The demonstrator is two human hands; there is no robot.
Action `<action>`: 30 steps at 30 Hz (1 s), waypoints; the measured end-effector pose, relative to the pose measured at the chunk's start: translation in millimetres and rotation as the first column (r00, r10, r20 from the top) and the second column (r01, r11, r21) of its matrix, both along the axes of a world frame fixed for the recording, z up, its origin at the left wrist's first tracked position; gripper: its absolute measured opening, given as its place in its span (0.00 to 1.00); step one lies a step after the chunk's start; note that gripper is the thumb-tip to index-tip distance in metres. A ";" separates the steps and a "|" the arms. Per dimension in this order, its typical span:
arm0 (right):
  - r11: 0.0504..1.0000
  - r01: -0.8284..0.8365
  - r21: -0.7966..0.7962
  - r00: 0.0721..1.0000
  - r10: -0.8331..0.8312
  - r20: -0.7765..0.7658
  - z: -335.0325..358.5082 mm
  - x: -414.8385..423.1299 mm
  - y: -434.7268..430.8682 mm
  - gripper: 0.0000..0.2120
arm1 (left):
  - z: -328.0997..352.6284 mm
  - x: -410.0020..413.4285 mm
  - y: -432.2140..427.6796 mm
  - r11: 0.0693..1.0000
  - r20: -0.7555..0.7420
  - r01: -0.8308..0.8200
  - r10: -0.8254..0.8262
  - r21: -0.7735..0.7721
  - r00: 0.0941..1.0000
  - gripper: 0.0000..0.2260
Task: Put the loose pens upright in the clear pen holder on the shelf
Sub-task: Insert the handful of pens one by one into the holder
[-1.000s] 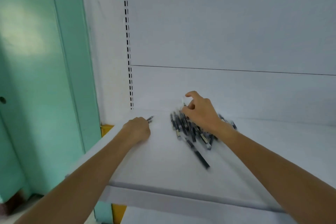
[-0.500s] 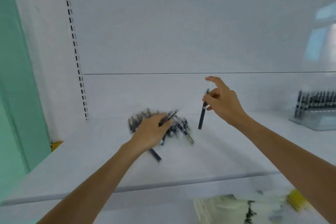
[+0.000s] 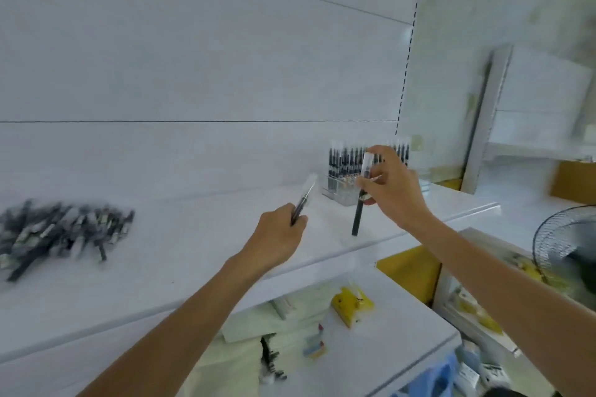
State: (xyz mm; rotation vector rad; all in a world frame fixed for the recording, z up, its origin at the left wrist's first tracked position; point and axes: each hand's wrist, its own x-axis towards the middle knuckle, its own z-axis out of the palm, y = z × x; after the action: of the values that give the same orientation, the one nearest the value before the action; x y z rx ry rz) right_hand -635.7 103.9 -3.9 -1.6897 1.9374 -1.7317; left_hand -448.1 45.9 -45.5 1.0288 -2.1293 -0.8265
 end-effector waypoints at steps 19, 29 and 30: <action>0.999 0.015 -0.042 0.992 -0.009 0.129 -20.7 -130.6 -34.8 0.23 | 1.6 -137.8 -26.6 0.991 -0.223 -0.018 0.047 0.130 0.974 0.12; 0.974 -0.076 -0.215 0.980 0.113 0.166 -9.2 -149.0 -113.5 0.22 | 6.2 -151.1 -74.5 0.965 -0.047 -0.177 0.189 0.195 0.981 0.10; 0.970 -0.091 -0.227 0.978 0.130 0.163 -7.5 -152.0 -121.0 0.22 | 5.3 -154.2 -76.7 0.963 -0.027 -0.189 0.197 0.193 0.980 0.09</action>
State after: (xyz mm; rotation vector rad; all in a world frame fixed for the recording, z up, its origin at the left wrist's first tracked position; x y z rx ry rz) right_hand -787.7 -17.1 -11.5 -1.6050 1.5981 -2.0374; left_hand -602.3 -30.8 -40.1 1.2803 -1.9031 -0.9599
